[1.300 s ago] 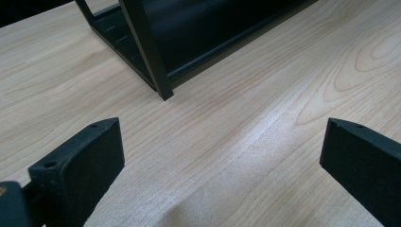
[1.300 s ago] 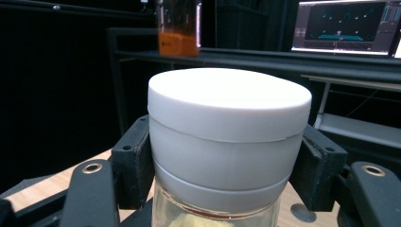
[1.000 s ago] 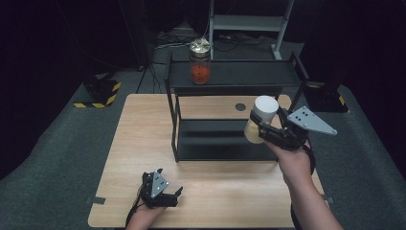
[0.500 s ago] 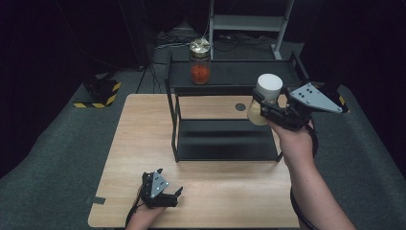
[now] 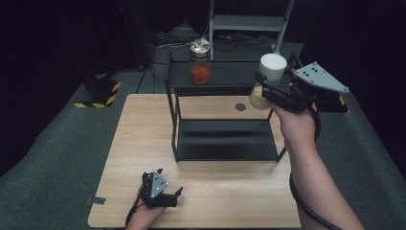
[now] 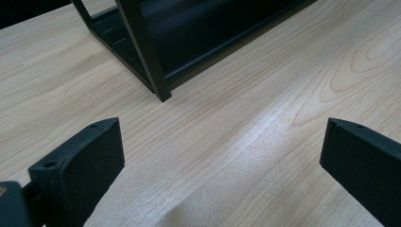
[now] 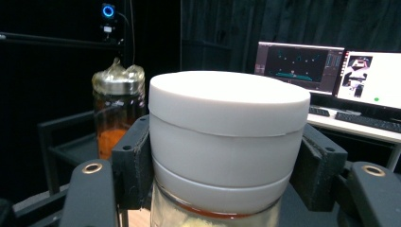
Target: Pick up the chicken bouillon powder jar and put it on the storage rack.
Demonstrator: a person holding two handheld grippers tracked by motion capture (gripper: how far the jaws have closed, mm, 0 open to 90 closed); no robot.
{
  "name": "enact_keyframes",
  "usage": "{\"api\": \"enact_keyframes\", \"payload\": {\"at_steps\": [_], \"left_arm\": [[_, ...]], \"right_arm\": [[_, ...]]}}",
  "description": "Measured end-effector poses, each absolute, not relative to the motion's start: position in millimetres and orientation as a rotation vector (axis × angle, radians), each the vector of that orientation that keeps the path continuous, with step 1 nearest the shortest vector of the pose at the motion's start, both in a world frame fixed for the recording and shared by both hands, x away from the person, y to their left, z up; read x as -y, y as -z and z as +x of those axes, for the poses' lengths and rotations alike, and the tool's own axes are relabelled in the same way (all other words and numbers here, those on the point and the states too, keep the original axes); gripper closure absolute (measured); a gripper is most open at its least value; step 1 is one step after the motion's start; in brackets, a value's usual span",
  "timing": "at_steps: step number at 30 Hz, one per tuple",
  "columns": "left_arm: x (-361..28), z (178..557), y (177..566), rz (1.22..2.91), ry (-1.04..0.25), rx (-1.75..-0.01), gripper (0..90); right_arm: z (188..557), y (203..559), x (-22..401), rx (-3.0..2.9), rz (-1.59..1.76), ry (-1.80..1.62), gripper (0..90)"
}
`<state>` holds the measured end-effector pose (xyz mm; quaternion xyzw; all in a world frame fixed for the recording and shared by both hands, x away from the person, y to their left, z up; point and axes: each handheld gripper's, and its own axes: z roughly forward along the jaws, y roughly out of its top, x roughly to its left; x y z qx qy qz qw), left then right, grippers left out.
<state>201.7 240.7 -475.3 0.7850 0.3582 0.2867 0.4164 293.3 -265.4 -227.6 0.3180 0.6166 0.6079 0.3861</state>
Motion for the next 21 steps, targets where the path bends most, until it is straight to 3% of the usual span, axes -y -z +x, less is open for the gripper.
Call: {"api": "enact_keyframes", "payload": {"at_steps": [21], "left_arm": [[-242.1,201.2,476.0,1.964,-0.718,-0.895,0.9]], "right_arm": [[335.9,213.0,236.1,-1.532,0.845,-1.515,33.4]]}}
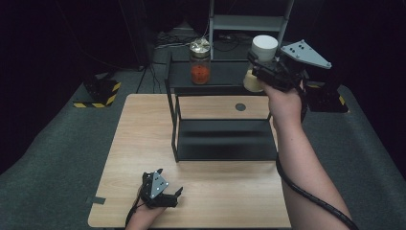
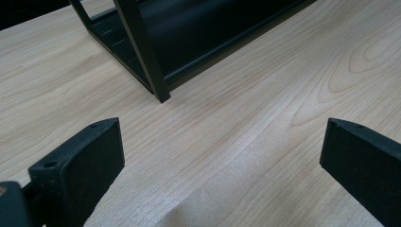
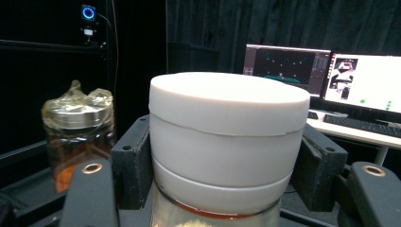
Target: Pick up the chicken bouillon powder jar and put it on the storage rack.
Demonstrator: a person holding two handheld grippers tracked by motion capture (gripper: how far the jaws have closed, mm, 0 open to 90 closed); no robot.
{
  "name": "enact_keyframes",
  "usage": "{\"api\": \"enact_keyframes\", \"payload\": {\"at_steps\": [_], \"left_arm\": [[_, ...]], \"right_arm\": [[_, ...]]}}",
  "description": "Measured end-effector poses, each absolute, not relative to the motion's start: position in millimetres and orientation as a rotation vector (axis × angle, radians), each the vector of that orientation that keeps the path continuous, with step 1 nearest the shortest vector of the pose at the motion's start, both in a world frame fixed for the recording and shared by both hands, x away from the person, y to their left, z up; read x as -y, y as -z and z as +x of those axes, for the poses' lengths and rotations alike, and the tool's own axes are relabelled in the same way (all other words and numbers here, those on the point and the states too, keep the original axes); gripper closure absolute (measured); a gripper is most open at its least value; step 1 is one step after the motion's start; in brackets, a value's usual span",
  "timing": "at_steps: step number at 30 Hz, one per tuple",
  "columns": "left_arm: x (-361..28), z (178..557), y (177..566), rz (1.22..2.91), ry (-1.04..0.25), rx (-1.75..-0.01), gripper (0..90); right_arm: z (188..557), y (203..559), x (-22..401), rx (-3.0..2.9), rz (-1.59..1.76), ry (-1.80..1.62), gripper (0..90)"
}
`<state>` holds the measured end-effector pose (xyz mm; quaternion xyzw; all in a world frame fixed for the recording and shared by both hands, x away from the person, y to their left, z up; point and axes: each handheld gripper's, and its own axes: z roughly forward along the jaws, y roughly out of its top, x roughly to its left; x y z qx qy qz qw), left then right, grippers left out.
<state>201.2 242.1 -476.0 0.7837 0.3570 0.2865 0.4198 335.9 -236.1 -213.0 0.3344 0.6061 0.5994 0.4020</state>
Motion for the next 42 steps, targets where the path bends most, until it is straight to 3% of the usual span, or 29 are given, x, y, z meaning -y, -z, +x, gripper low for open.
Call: {"api": "enact_keyframes", "payload": {"at_steps": [16,42], "left_arm": [[-244.5,201.0,476.5,1.953,-0.708,-0.897,0.9],[-246.6,201.5,476.7,1.943,-0.699,-0.906,0.9]], "right_arm": [[370.5,215.8,220.9,-1.527,0.859,-1.504,33.3],[379.9,228.7,217.1,-1.507,0.852,-1.518,32.6]]}}
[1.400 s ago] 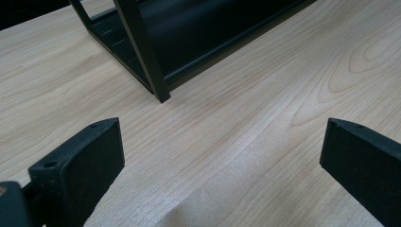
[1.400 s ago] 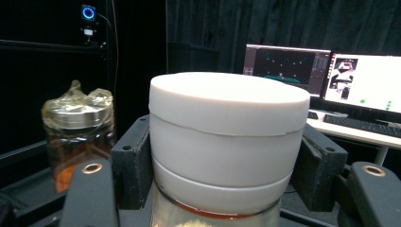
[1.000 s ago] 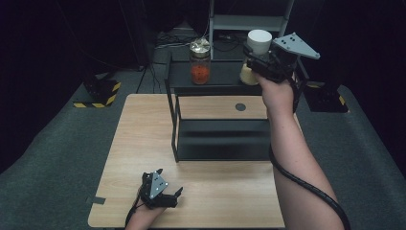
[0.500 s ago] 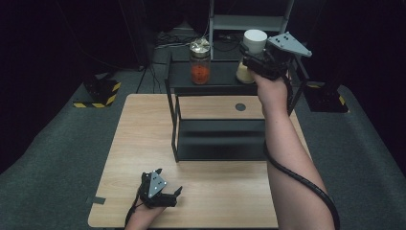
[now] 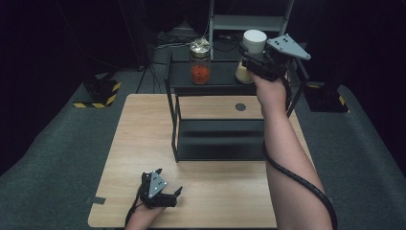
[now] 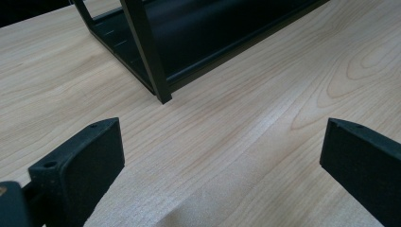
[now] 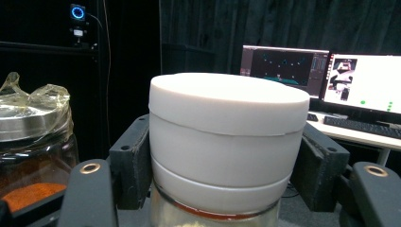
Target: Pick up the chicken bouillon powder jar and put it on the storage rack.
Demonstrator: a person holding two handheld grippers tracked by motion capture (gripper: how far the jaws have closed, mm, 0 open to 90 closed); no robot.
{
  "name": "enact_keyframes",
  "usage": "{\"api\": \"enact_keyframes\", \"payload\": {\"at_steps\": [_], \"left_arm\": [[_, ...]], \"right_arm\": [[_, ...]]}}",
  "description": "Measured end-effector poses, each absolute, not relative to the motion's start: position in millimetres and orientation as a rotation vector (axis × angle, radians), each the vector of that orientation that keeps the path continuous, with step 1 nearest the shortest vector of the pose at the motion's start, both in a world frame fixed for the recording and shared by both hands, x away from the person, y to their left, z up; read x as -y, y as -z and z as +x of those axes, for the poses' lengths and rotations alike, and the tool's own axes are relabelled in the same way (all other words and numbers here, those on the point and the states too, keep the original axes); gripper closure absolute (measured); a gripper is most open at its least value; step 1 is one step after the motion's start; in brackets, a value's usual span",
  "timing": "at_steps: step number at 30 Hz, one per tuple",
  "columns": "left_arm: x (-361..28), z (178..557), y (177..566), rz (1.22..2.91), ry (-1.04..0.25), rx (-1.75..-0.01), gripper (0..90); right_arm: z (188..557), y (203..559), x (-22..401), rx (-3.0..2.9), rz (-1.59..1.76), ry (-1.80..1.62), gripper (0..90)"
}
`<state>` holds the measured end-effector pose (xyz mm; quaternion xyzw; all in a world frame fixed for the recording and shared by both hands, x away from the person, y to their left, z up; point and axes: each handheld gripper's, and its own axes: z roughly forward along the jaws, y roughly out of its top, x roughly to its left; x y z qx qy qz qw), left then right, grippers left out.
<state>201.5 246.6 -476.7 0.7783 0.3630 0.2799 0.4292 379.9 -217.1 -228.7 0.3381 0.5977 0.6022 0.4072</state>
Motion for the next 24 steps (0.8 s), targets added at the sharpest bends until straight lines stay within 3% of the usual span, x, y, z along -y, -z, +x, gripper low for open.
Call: {"api": "enact_keyframes", "payload": {"at_steps": [3,16,24], "left_arm": [[-247.0,201.3,477.0,1.938,-0.695,-0.909,0.9],[-247.2,200.7,477.5,1.934,-0.698,-0.91,0.9],[-247.8,201.1,477.3,1.936,-0.693,-0.905,0.9]], "right_arm": [[379.9,227.6,217.0,-1.51,0.858,-1.517,31.7],[377.9,227.2,211.7,-1.513,0.923,-1.501,0.5],[370.5,232.6,213.6,-1.502,0.921,-1.511,0.0]]}}
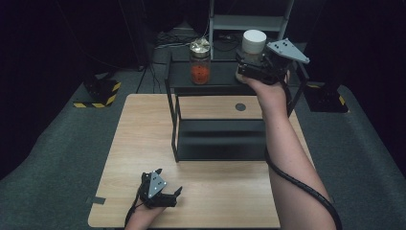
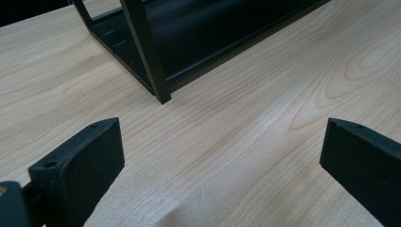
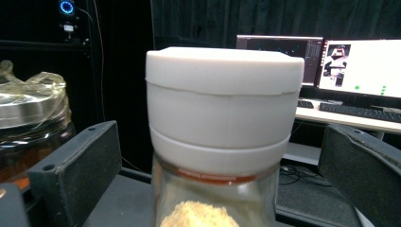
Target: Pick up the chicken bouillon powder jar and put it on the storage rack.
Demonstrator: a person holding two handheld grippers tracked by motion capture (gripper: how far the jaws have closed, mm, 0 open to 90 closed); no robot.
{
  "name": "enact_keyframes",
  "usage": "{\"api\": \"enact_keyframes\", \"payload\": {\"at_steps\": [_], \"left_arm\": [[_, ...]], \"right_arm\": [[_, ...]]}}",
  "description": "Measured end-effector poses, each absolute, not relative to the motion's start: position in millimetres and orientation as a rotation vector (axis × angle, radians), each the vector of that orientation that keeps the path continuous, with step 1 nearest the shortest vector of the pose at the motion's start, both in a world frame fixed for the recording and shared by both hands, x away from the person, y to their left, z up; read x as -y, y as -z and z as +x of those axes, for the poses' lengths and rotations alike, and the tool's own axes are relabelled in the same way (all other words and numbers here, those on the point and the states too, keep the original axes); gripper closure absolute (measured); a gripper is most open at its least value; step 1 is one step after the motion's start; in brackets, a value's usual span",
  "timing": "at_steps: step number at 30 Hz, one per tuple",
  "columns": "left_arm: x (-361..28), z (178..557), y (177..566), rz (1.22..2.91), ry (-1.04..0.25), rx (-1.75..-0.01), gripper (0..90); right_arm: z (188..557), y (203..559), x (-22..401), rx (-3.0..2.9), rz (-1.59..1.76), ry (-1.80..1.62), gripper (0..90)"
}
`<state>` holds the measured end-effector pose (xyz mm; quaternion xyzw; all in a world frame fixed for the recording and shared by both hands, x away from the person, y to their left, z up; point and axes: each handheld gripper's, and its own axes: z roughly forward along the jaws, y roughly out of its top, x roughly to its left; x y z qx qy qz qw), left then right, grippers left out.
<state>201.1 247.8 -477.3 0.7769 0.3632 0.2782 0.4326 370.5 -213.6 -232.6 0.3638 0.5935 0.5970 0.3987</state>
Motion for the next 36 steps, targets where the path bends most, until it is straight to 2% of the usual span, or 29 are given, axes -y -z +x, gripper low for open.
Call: {"api": "enact_keyframes", "payload": {"at_steps": [36], "left_arm": [[-243.1,200.4,476.3,1.968,-0.713,-0.88,0.9]], "right_arm": [[309.7,266.1,245.3,-1.52,0.834,-1.568,0.0]]}}
